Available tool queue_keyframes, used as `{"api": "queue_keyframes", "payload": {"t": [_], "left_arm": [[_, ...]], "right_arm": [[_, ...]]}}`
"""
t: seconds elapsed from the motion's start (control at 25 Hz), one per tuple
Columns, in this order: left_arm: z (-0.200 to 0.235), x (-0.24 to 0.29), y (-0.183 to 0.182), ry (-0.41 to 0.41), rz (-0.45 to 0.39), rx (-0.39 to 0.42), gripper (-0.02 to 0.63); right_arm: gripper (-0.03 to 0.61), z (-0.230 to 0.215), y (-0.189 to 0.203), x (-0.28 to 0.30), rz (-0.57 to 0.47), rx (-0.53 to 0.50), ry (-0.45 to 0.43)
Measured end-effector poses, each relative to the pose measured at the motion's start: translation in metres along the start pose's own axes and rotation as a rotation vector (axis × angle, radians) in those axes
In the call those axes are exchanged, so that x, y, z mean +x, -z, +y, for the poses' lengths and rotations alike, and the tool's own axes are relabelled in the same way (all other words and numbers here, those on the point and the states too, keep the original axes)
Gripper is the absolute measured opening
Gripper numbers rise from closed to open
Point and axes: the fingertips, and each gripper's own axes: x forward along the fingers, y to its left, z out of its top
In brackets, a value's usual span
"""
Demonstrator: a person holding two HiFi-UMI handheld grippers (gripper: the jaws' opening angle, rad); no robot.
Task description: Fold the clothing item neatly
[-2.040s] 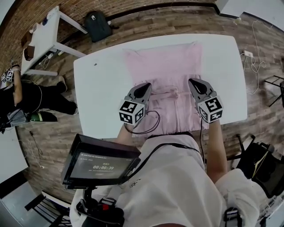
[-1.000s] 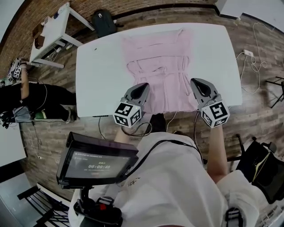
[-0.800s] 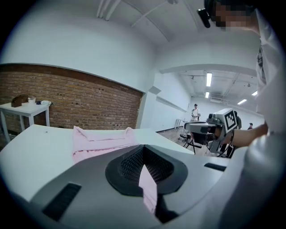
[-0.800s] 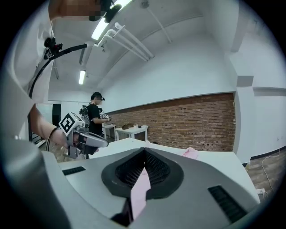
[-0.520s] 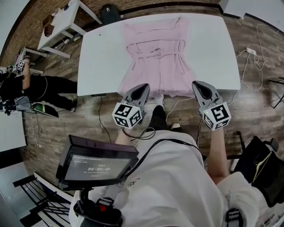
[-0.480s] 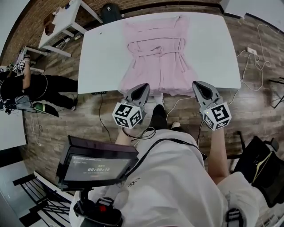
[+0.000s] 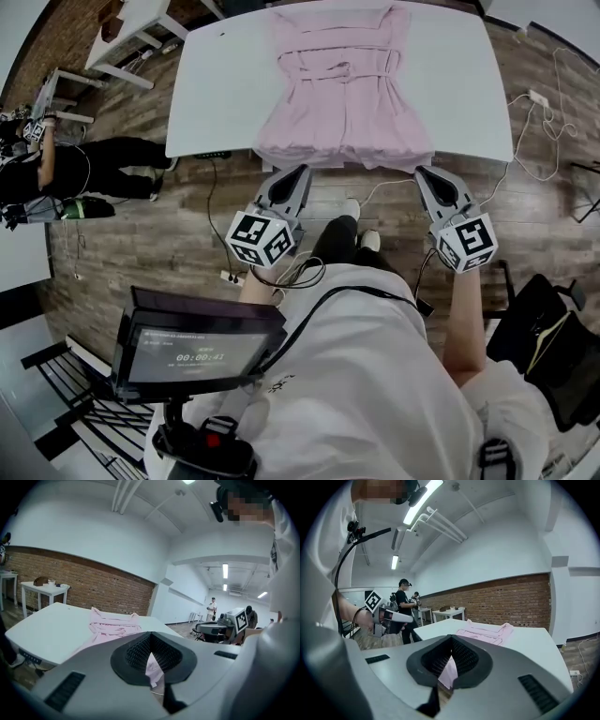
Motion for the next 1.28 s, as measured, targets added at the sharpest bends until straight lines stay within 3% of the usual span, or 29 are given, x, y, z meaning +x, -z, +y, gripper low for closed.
{"api": "queue_keyframes", "payload": {"t": [0.12,0.64,1.04,1.28], "left_arm": [[-0.004,-0.010,0.004,0.007,-0.010,-0.019,0.002],[0.002,-0.052,0.010,0.041,-0.002,0.048,0.002],[0.023,-0.112,0.037,0.083,0.039,0.087,0.002],[0.042,-0.131,0.058,0.080,0.064,0.093,0.002]], "right_arm": [[0.003,0.010,0.002,0.001,0.010,-0.012,-0.002],[0.003,0.065,0.005,-0.005,0.019,-0.017,0.032],[0.003,0.125,0.024,-0.029,0.019,0.028,0.156],[0.003,0.125,0.042,-0.052,0.010,0.076,0.236]]}}
